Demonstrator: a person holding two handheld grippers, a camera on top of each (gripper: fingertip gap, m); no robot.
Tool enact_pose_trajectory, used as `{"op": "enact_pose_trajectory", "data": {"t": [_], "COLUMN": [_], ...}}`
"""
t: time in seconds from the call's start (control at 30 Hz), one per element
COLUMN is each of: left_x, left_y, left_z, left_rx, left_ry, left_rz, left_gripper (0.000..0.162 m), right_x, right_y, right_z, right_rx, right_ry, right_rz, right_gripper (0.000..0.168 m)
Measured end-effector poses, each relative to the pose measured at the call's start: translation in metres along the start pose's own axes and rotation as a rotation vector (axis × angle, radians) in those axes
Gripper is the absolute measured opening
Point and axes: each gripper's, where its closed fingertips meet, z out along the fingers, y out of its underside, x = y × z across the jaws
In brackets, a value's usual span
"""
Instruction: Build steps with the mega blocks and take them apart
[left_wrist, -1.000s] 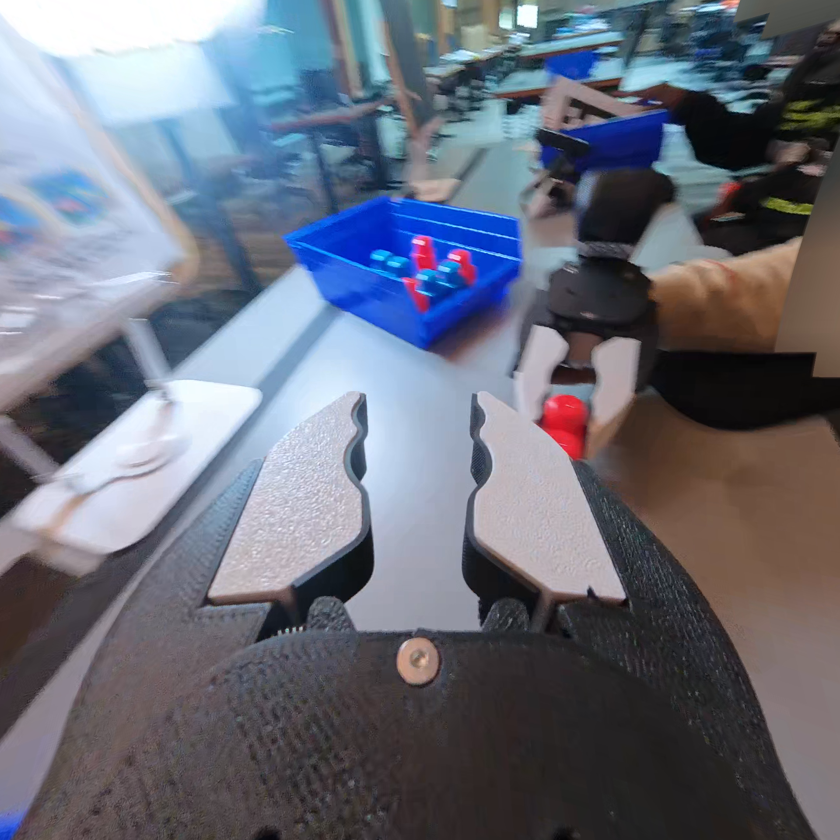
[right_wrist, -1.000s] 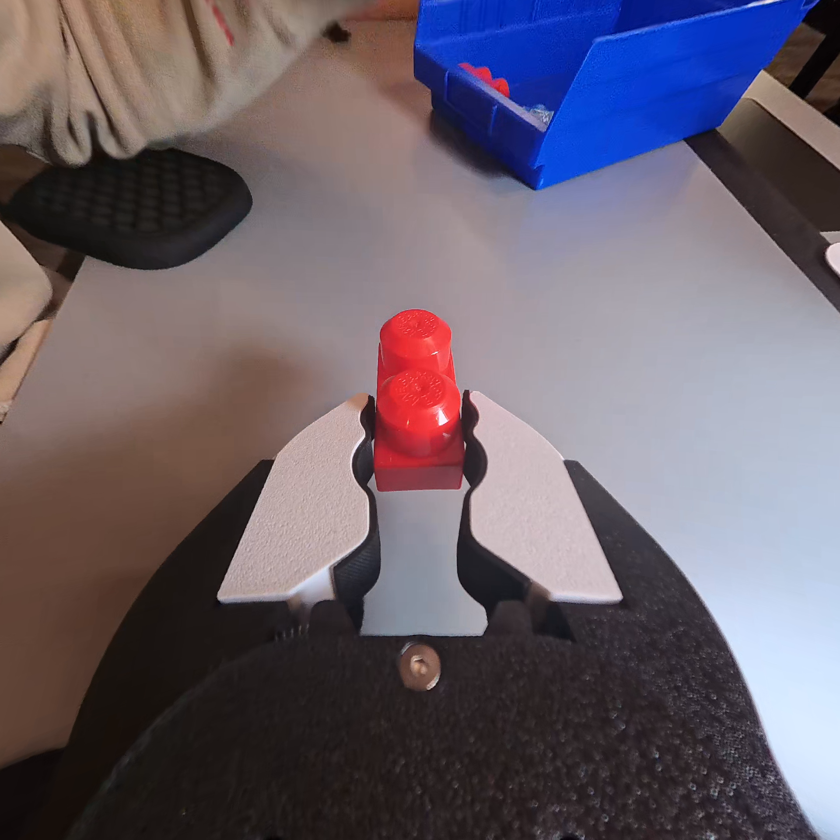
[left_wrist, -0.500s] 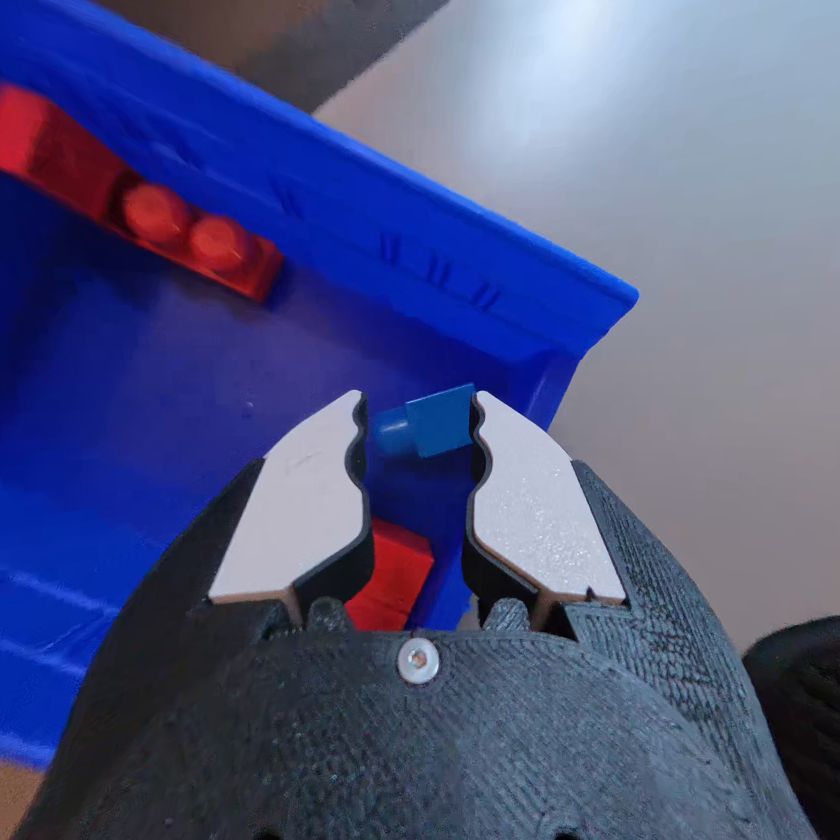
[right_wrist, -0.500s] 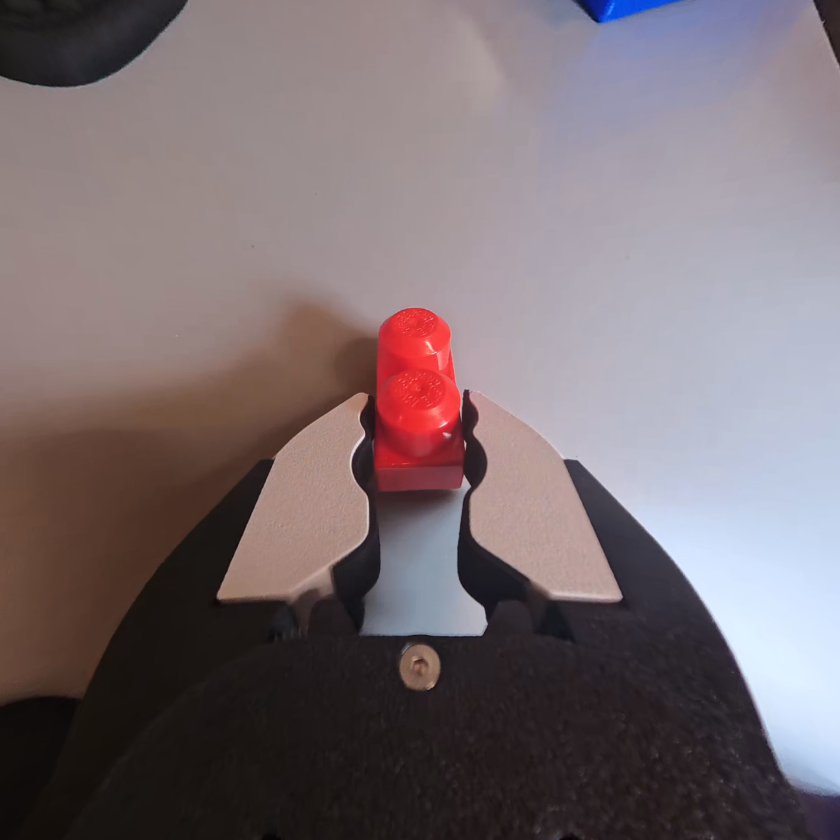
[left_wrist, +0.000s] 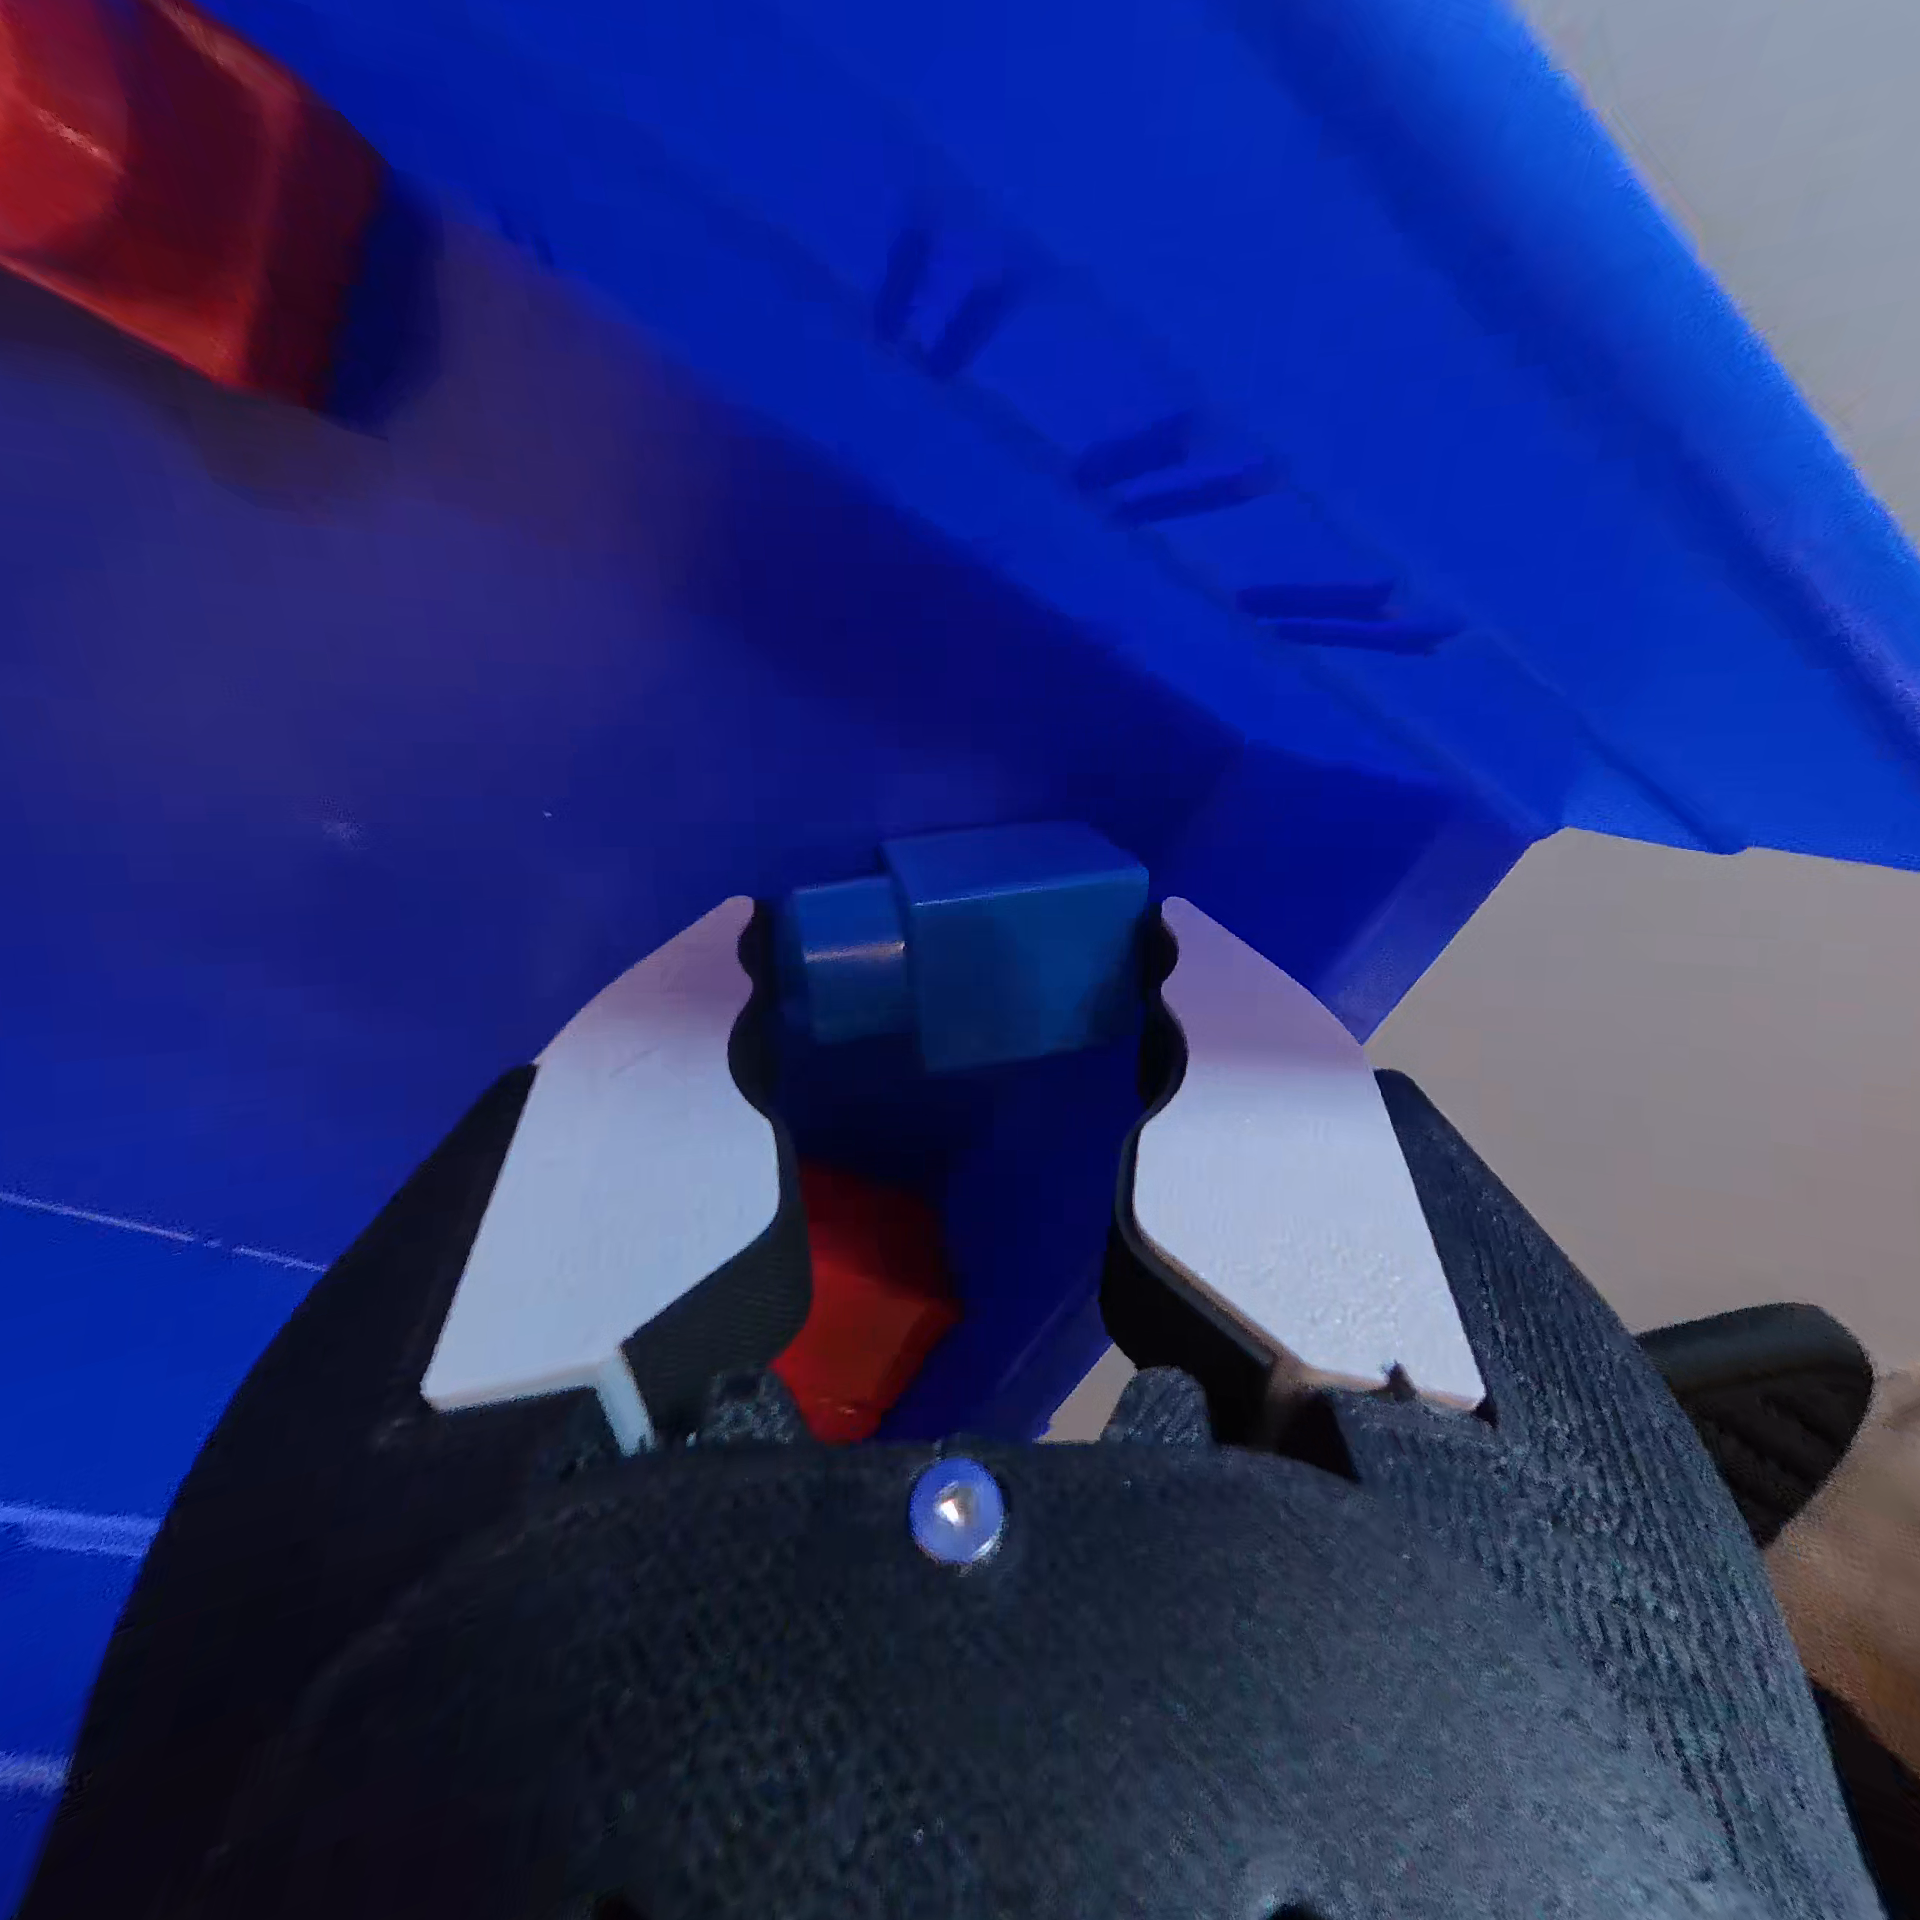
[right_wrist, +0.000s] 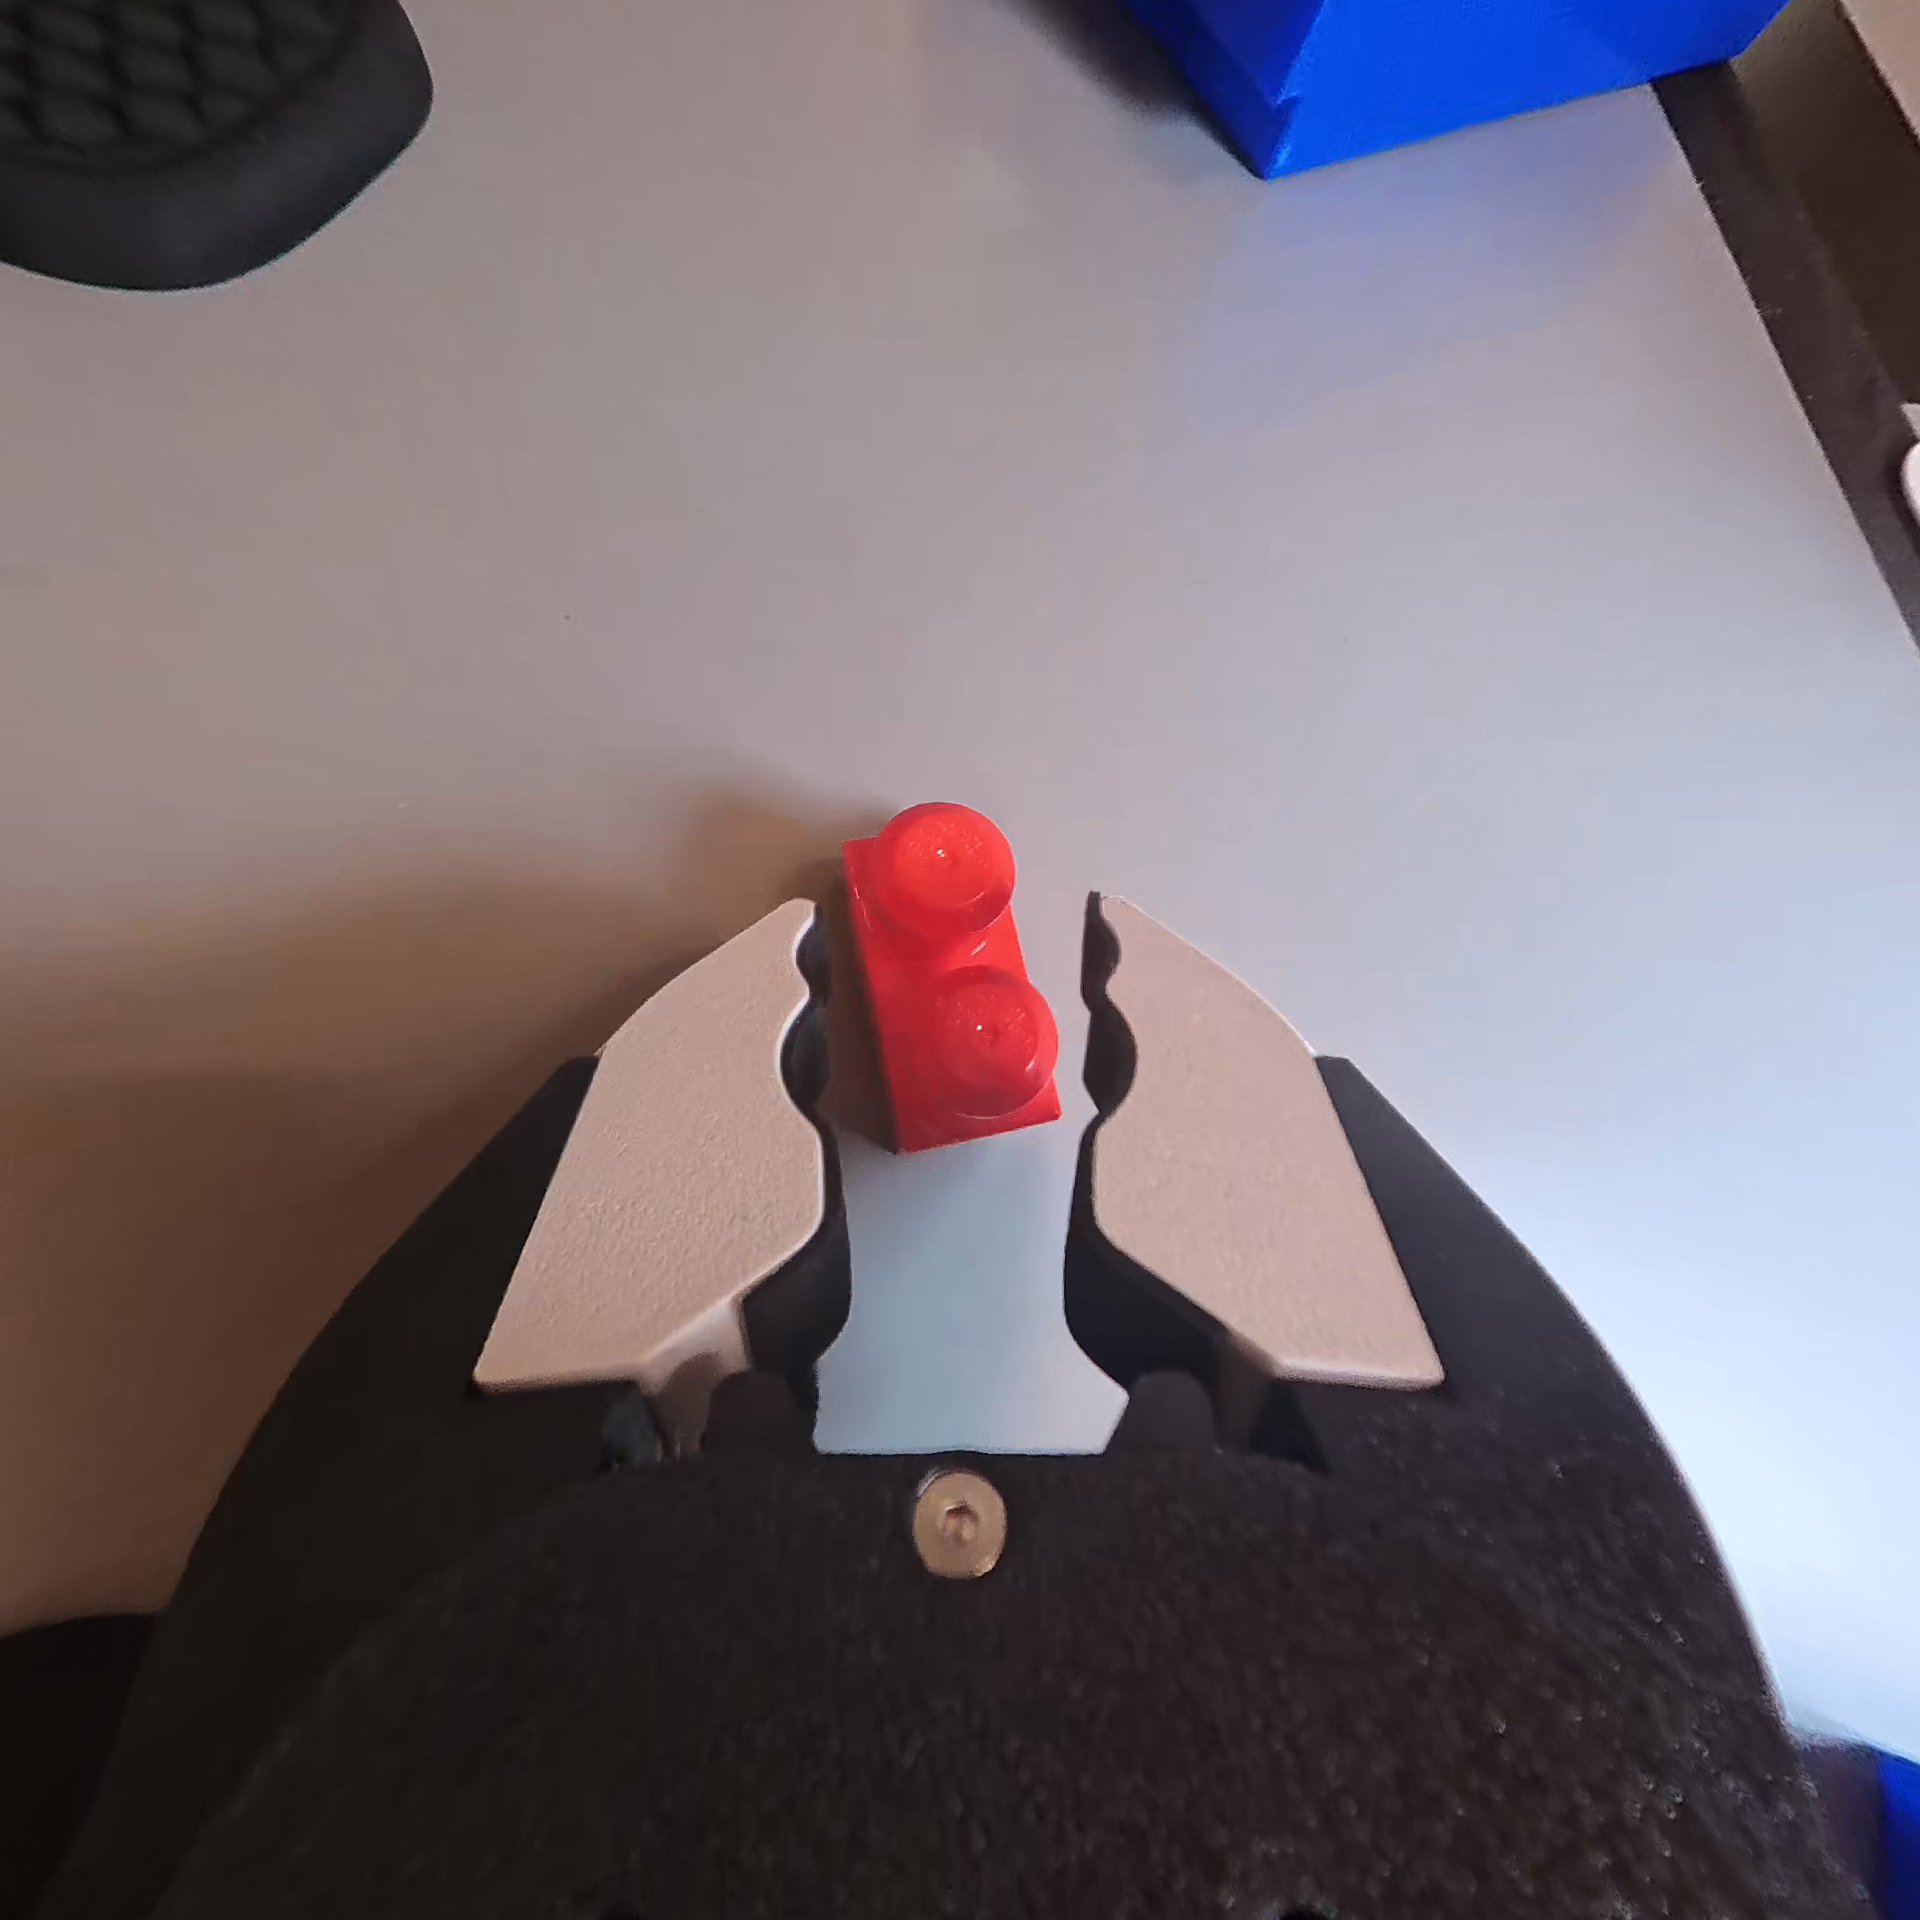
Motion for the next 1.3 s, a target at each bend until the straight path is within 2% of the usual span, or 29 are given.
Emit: {"op": "enact_pose_trajectory", "data": {"t": [0.1, 0.2, 0.27, 0.37, 0.5, 0.63, 0.67, 0.7, 0.73, 0.83, 0.9, 1.03, 1.1, 1.23, 1.3], "left_x": [-0.009, -0.006, 0.033, 0.121, 0.240, 0.333, 0.348, 0.359, 0.364, 0.370, 0.373, 0.378, 0.374, 0.369, 0.372], "left_y": [-0.007, -0.040, -0.067, -0.086, -0.088, -0.084, -0.083, -0.083, -0.083, -0.082, -0.079, -0.063, -0.062, -0.058, -0.054], "left_z": [-0.012, -0.058, -0.098, -0.130, -0.112, -0.077, -0.069, -0.062, -0.056, -0.055, -0.066, -0.073, -0.075, -0.062, -0.059], "left_rx": [0.015, 0.218, 0.424, 0.627, 0.755, 0.872, 0.887, 0.890, 0.882, 0.917, 1.013, 1.086, 1.090, 1.027, 1.041], "left_ry": [-0.127, -0.336, -0.427, -0.568, -0.685, -0.659, -0.641, -0.637, -0.648, -0.661, -0.553, 0.007, 0.228, 0.510, 0.579], "left_rz": [0.089, 0.241, 0.401, 0.711, 1.060, 1.282, 1.321, 1.351, 1.375, 1.405, 1.341, 1.073, 0.925, 0.783, 0.764], "left_gripper": [0.069, 0.069, 0.068, 0.067, 0.067, 0.067, 0.067, 0.067, 0.067, 0.066, 0.065, 0.066, 0.066, 0.062, 0.048], "right_x": [0.006, 0.014, 0.022, 0.033, 0.043, 0.036, 0.031, 0.025, 0.018, 0.018, 0.023, 0.021, 0.013, -0.001, -0.005], "right_y": [-0.010, -0.032, -0.046, -0.065, -0.078, -0.083, -0.084, -0.085, -0.084, -0.081, -0.083, -0.078, -0.079, -0.083, -0.078], "right_z": [-0.005, -0.019, -0.030, -0.047, -0.061, -0.056, -0.052, -0.049, -0.046, -0.047, -0.058, -0.064, -0.060, -0.050, -0.040], "right_rx": [0.073, 0.238, 0.340, 0.507, 0.660, 0.689, 0.677, 0.661, 0.638, 0.605, 0.641, 0.652, 0.661, 0.641, 0.585], "right_ry": [0.027, 0.026, 0.032, 0.010, -0.010, -0.066, -0.092, -0.117, -0.140, -0.071, -0.051, -0.020, -0.040, -0.055, -0.045], "right_rz": [0.027, 0.129, 0.211, 0.352, 0.498, 0.557, 0.555, 0.540, 0.500, 0.395, 0.376, 0.234, 0.191, 0.125, 0.086], "right_gripper": [0.046, 0.052, 0.062, 0.062, 0.061, 0.066, 0.067, 0.060, 0.041, 0.037, 0.037, 0.036, 0.036, 0.036, 0.036]}}
